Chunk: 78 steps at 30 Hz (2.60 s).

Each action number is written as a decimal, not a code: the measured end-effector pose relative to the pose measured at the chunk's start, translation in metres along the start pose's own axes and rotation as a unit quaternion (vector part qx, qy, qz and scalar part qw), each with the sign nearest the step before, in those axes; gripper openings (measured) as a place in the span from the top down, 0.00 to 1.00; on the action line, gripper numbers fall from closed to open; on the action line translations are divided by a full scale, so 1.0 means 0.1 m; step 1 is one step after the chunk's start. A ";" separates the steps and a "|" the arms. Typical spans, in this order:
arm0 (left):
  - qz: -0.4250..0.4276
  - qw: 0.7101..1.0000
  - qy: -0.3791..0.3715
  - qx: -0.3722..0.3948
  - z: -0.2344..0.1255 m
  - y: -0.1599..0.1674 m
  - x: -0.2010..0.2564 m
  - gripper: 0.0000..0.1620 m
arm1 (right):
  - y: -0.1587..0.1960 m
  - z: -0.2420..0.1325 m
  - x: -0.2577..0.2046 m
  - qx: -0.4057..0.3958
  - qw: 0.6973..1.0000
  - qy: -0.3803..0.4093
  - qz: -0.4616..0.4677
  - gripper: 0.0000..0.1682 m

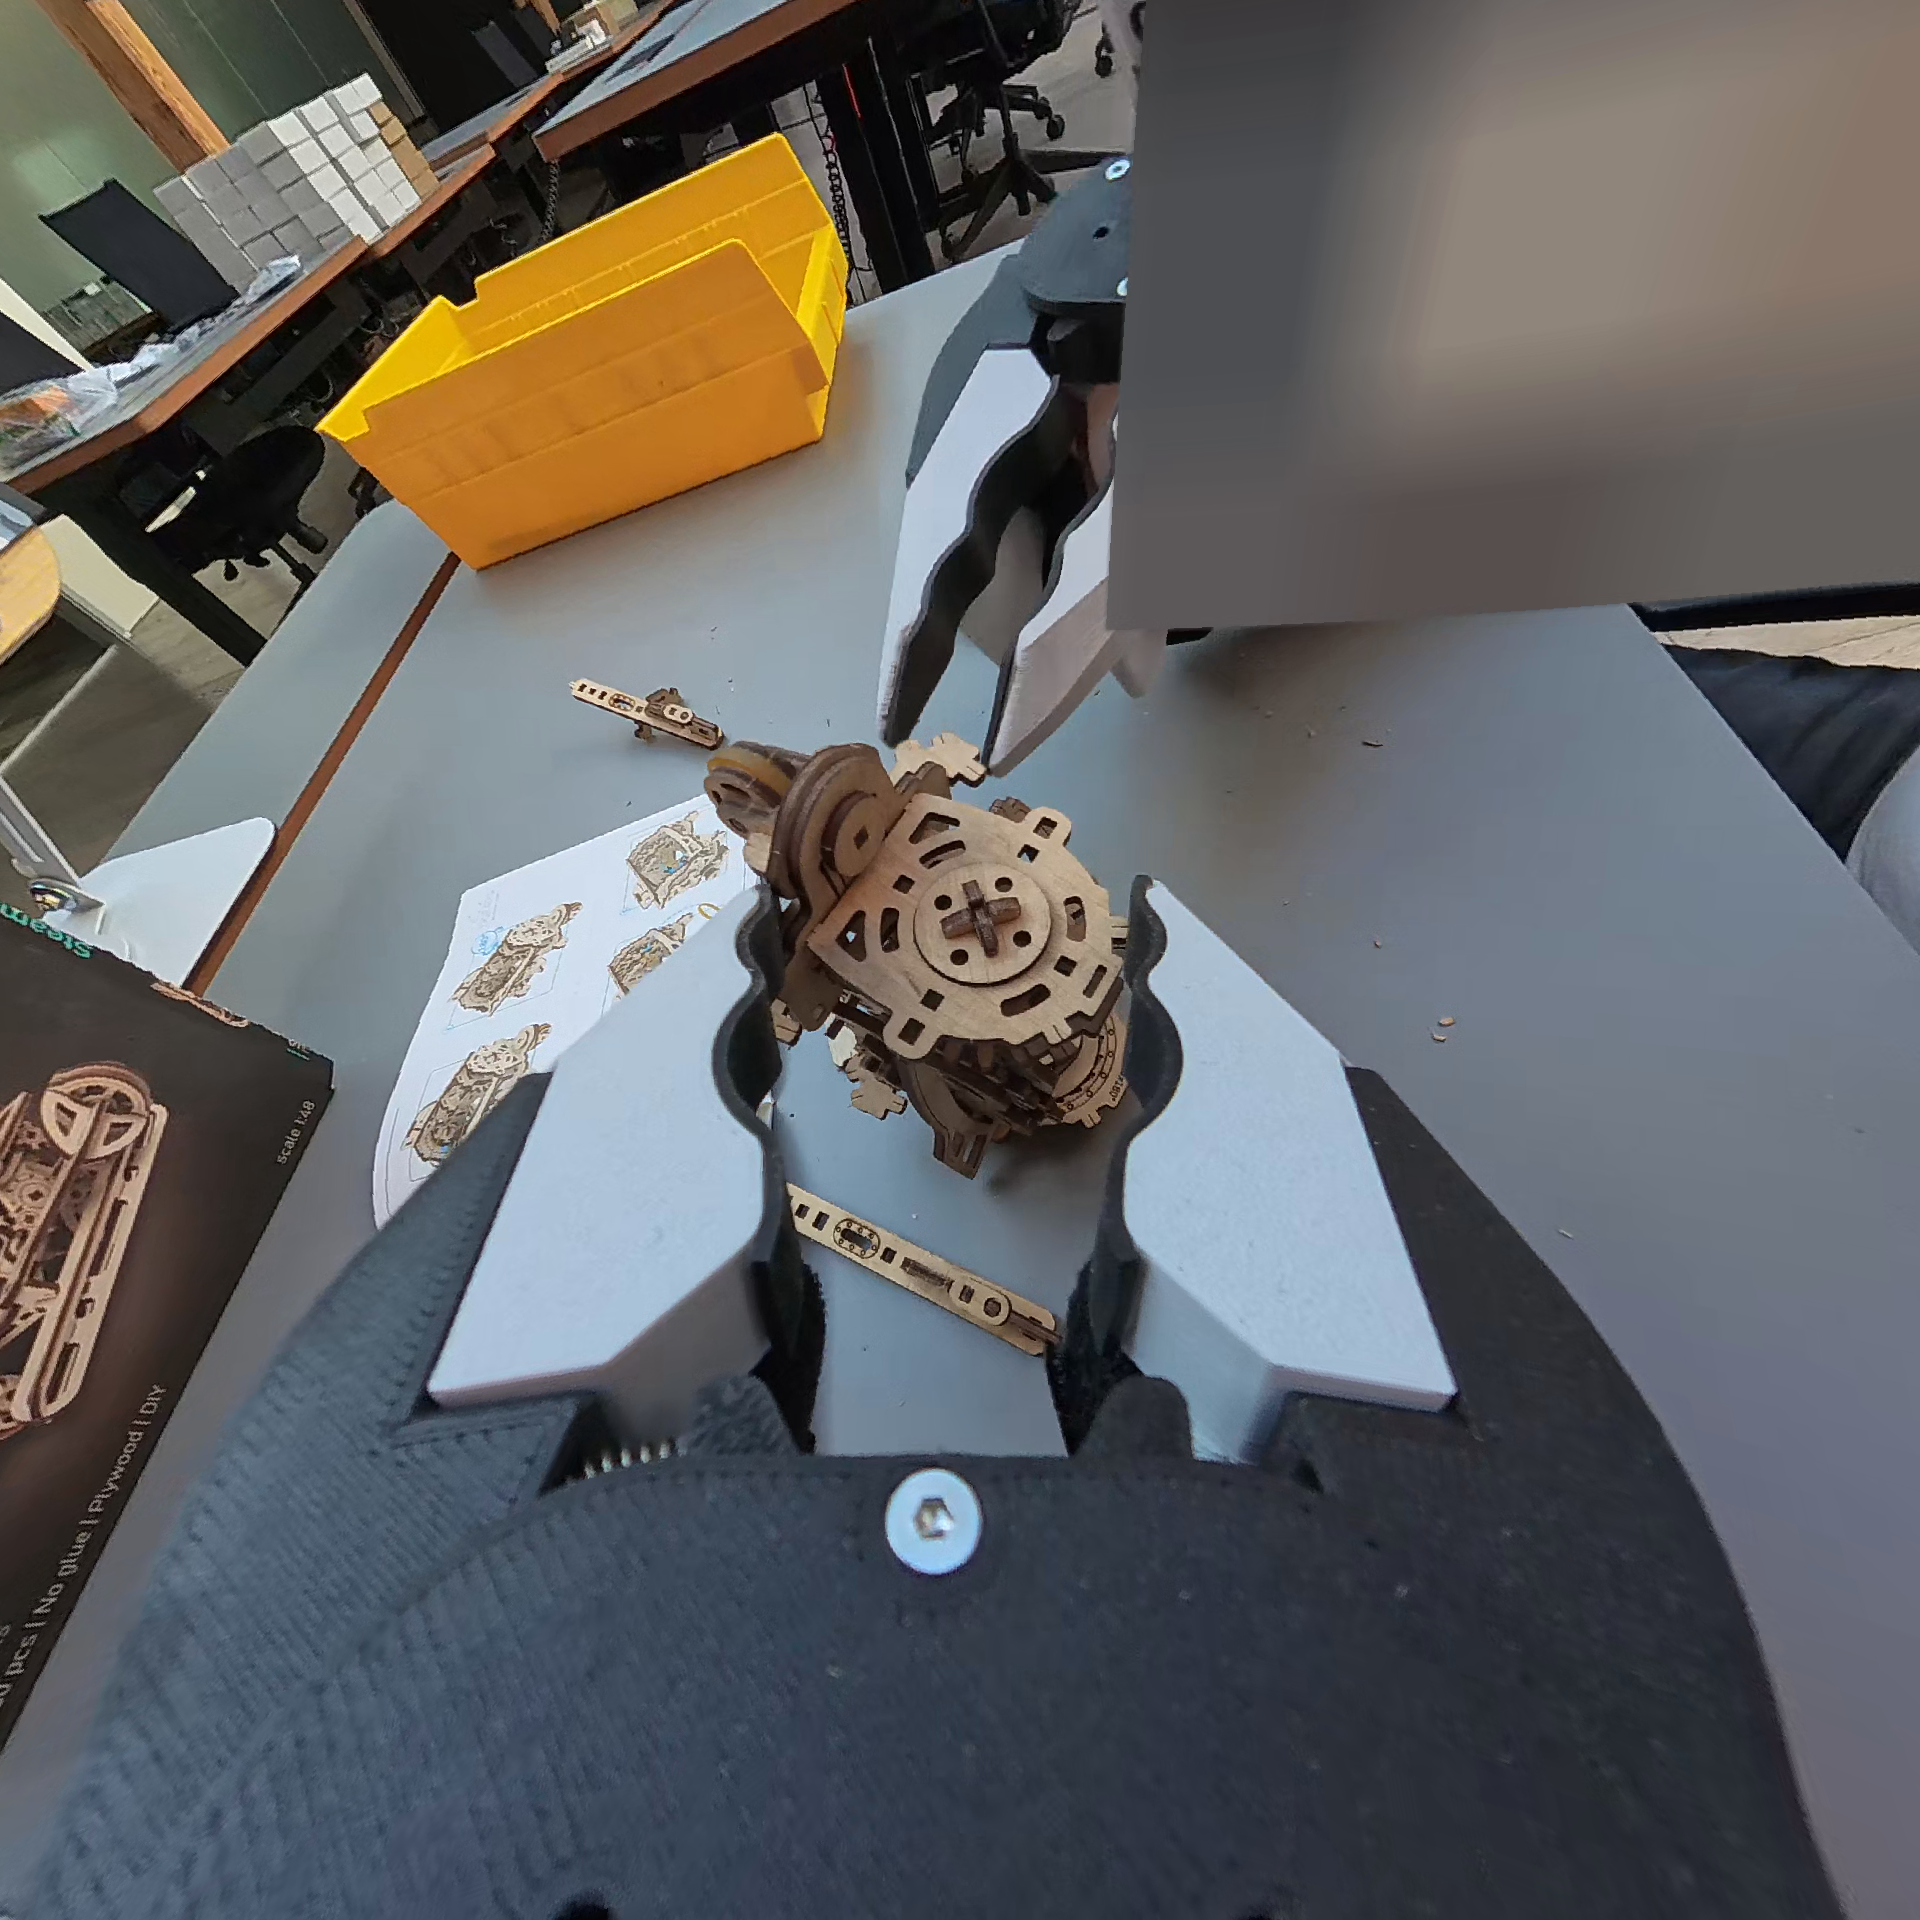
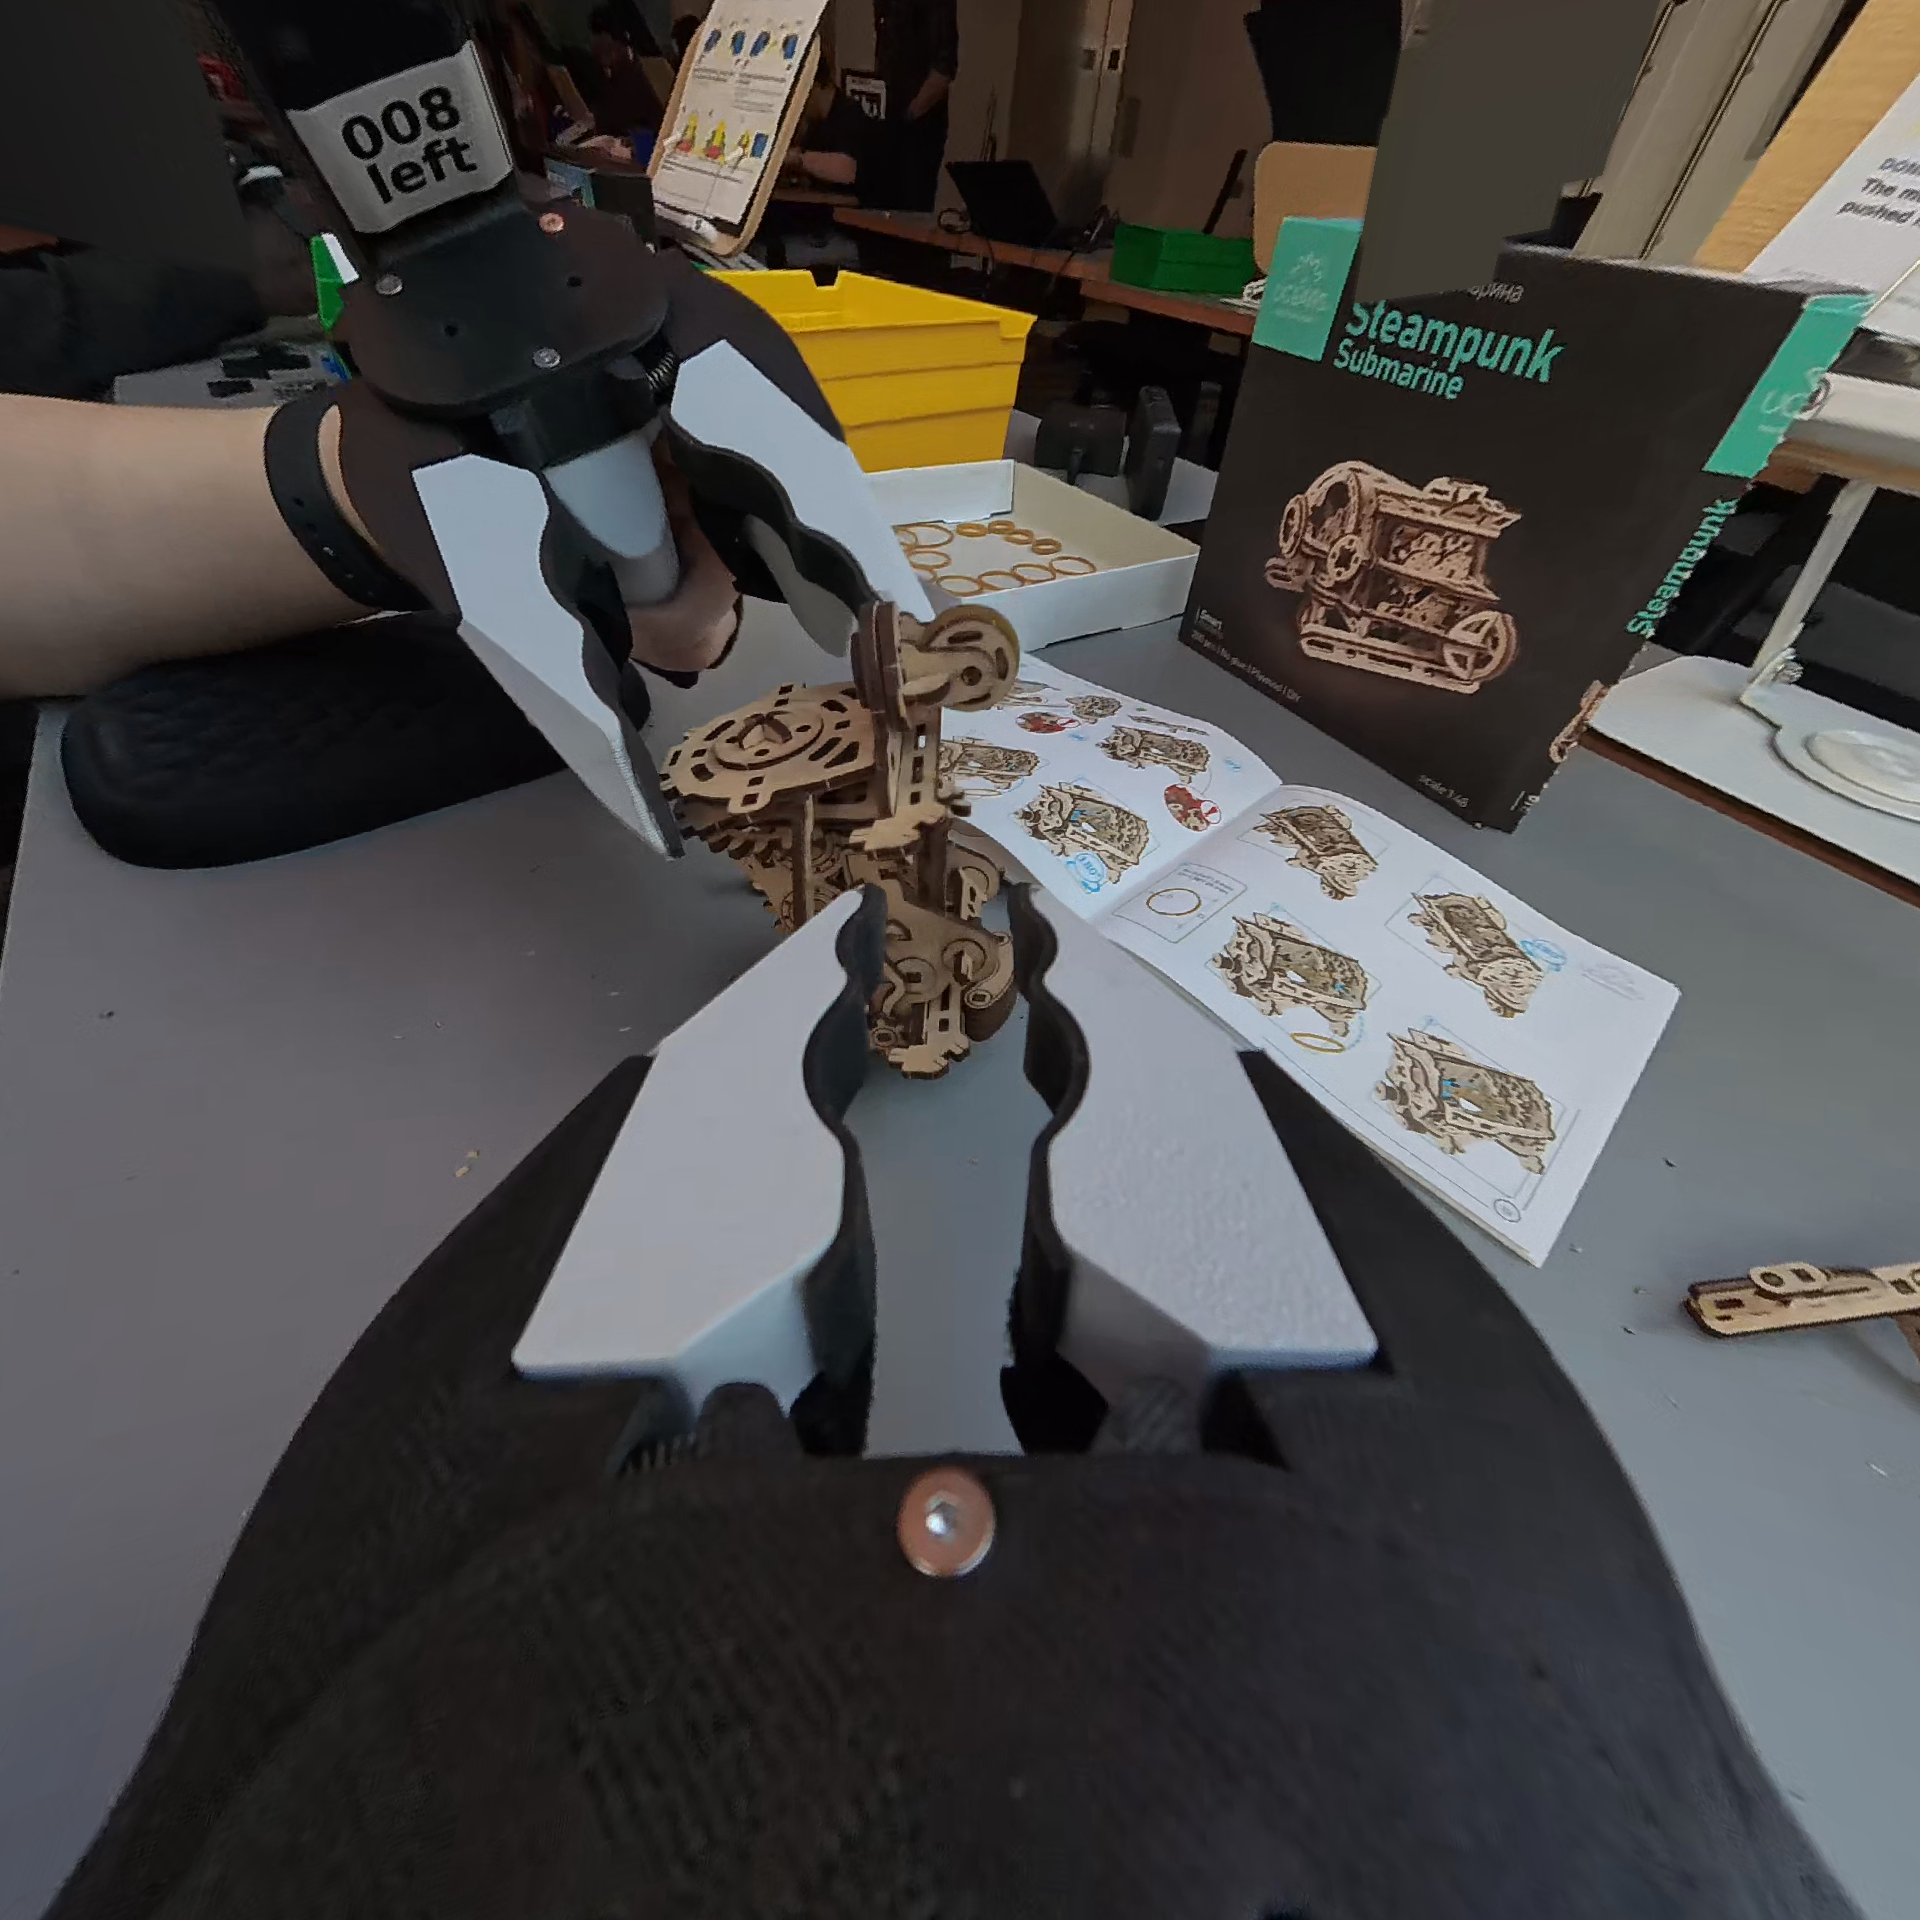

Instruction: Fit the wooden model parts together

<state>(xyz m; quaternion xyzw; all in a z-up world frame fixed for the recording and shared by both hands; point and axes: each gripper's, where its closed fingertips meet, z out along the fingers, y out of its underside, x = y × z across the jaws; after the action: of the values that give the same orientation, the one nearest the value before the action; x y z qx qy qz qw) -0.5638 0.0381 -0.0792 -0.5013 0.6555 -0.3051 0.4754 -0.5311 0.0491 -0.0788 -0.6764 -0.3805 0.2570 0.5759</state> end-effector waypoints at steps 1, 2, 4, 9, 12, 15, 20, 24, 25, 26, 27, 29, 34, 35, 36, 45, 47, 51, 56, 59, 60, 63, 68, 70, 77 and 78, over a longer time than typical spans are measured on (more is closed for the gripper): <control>0.000 1.000 0.000 0.001 0.00 0.00 0.00 0.60 | 0.02 0.03 -0.01 -0.011 1.000 -0.013 0.001 0.86; 0.001 1.000 0.000 0.001 0.00 0.00 0.00 0.60 | 0.04 0.06 -0.03 -0.022 0.999 -0.028 0.002 0.86; 0.002 1.000 -0.001 0.000 0.00 0.00 0.00 0.60 | 0.06 0.09 -0.09 -0.037 0.997 -0.067 0.004 0.86; 0.007 1.000 0.005 0.002 0.00 0.00 0.00 0.60 | 0.16 0.12 -0.16 -0.062 0.987 -0.146 -0.012 0.86; 0.011 1.000 0.007 -0.002 0.00 0.00 0.00 0.60 | 0.13 0.15 -0.16 -0.054 0.982 -0.181 -0.012 0.87; 0.015 1.000 0.013 -0.004 0.00 0.00 0.01 0.60 | 0.15 0.18 -0.14 -0.059 0.976 -0.204 -0.045 0.89; 0.021 0.999 0.025 -0.009 -0.01 0.00 0.01 0.60 | 0.14 0.18 -0.15 -0.051 0.964 -0.255 -0.055 0.95; 0.029 0.999 0.037 -0.016 -0.01 0.01 0.01 0.60 | 0.14 0.20 -0.16 -0.055 0.955 -0.283 -0.070 0.92; 0.030 0.999 0.040 -0.018 -0.01 0.01 0.01 0.60 | 0.16 0.22 -0.17 -0.060 0.952 -0.291 -0.068 0.92; 0.032 0.998 0.043 -0.019 -0.02 0.01 0.01 0.60 | 0.15 0.23 -0.17 -0.060 0.950 -0.299 -0.065 0.92; 0.033 0.998 0.046 -0.020 -0.02 0.01 0.01 0.60 | 0.16 0.23 -0.17 -0.060 0.948 -0.307 -0.063 0.92; 0.035 0.998 0.054 -0.021 -0.03 0.02 0.01 0.60 | 0.16 0.24 -0.19 -0.063 0.942 -0.325 -0.052 0.94; 0.036 0.997 0.068 -0.024 -0.05 0.03 -0.02 0.60 | 0.15 0.27 -0.18 -0.063 0.938 -0.337 -0.053 0.93; 0.035 0.996 0.072 -0.024 -0.05 0.04 -0.03 0.60 | 0.14 0.27 -0.19 -0.061 0.937 -0.338 -0.054 0.93; 0.035 0.996 0.075 -0.024 -0.05 0.04 -0.03 0.60 | 0.14 0.27 -0.18 -0.060 0.937 -0.339 -0.055 0.92; 0.044 0.994 0.093 -0.037 -0.07 0.07 -0.06 0.60 | 0.16 0.30 -0.19 -0.061 0.936 -0.340 -0.069 0.96; 0.051 0.993 0.095 -0.043 -0.07 0.07 -0.07 0.60 | 0.15 0.30 -0.19 -0.058 0.937 -0.337 -0.069 0.96; 0.062 0.991 0.102 -0.054 -0.07 0.08 -0.07 0.60 | 0.15 0.31 -0.19 -0.058 0.939 -0.332 -0.069 0.96; 0.062 0.990 0.112 -0.055 -0.06 0.06 -0.06 0.60 | 0.16 0.30 -0.19 -0.055 0.942 -0.324 -0.072 0.96; 0.062 0.990 0.117 -0.051 -0.05 0.05 -0.04 0.60 | 0.16 0.29 -0.18 -0.052 0.944 -0.317 -0.073 0.96; 0.066 0.990 0.117 -0.053 -0.05 0.05 -0.04 0.60 | 0.16 0.29 -0.18 -0.052 0.944 -0.316 -0.073 0.96; 0.077 0.988 0.120 -0.056 -0.04 0.04 -0.03 0.60 | 0.16 0.28 -0.19 -0.051 0.944 -0.316 -0.074 0.96; 0.098 0.985 0.128 -0.067 -0.03 0.04 -0.01 0.60 | 0.17 0.26 -0.19 -0.048 0.946 -0.313 -0.073 0.96; 0.106 0.983 0.135 -0.074 -0.03 0.03 0.00 0.60 | 0.17 0.26 -0.20 -0.047 0.946 -0.314 -0.070 0.96; 0.107 0.982 0.141 -0.072 0.00 0.02 0.00 0.60 | 0.18 0.23 -0.18 -0.043 0.949 -0.305 -0.068 0.96; 0.106 0.982 0.140 -0.069 0.00 0.02 0.00 0.60 | 0.19 0.23 -0.18 -0.044 0.950 -0.303 -0.069 0.95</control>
<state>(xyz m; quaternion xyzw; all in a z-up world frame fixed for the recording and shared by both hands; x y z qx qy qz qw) -0.5641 0.0385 -0.0809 -0.4131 0.7844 -0.2737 0.3730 -0.5552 0.0471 -0.1033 -0.5636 -0.5933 0.3928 0.4197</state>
